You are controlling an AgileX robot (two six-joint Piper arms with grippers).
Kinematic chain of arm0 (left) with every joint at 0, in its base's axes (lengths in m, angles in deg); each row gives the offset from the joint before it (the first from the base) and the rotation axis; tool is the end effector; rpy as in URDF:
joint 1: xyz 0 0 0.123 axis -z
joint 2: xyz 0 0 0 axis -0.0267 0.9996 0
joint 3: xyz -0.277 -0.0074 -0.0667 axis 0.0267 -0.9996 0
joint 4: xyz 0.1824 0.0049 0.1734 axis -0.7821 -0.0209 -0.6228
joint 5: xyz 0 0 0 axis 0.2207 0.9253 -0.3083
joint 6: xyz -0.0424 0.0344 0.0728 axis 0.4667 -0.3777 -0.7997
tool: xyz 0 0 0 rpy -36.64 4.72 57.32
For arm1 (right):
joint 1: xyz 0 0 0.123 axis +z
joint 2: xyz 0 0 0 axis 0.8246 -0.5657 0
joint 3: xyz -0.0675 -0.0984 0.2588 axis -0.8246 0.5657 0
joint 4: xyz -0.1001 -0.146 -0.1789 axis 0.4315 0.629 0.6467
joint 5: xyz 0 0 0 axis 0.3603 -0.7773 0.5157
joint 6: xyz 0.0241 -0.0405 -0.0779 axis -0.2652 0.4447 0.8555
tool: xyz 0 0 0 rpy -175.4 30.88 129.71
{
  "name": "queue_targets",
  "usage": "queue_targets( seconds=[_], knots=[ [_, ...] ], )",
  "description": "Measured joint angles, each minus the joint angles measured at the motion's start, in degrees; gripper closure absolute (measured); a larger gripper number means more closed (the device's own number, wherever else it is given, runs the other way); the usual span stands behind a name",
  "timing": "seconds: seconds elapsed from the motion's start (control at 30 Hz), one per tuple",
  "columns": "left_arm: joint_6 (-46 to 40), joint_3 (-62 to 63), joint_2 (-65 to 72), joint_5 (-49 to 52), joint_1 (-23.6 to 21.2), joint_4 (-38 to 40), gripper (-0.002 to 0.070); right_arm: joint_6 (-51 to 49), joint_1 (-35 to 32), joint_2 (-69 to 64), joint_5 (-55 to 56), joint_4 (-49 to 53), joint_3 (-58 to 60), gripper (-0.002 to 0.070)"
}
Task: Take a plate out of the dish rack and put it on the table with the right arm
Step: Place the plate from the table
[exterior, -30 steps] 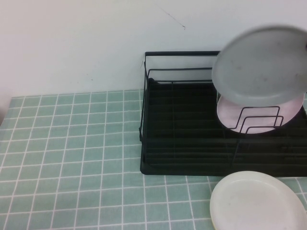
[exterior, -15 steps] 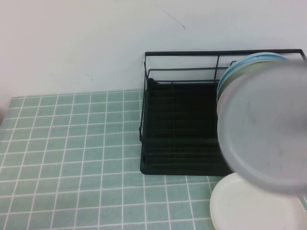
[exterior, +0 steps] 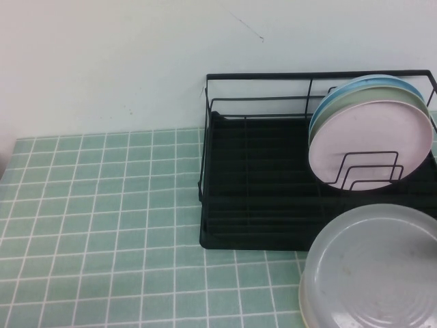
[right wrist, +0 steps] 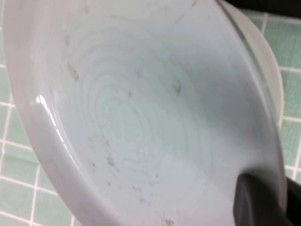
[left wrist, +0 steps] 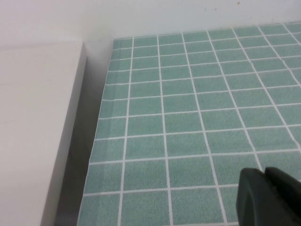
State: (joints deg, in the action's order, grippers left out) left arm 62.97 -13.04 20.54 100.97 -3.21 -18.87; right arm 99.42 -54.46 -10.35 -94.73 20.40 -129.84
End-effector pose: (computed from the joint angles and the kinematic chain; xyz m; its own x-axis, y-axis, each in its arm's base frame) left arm 0.0533 0.0022 0.1791 -0.2425 -0.0217 -0.9699 -0.0592 0.9982 -0.0076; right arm 0.2030 0.0304 0.2518 -0.9067 -0.1450 -0.3960 -0.2472 0.9435 0.2205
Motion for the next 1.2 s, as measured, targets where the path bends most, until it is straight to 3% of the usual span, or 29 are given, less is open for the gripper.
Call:
queue_targets(
  seconds=[0.8,1.1,1.2],
  knots=[
    [0.0,0.0,0.0,0.0,0.0,0.0,0.0678,4.0,0.0,-16.5,7.0,-3.2,0.2,0.0631],
    [0.0,0.0,0.0,0.0,0.0,0.0,0.0678,3.7,0.0,-16.6,7.0,-1.9,0.2,0.0475],
    [0.0,0.0,0.0,0.0,0.0,0.0,0.0678,2.8,0.0,-16.6,6.8,-0.5,0.1,0.0451]
  ],
)
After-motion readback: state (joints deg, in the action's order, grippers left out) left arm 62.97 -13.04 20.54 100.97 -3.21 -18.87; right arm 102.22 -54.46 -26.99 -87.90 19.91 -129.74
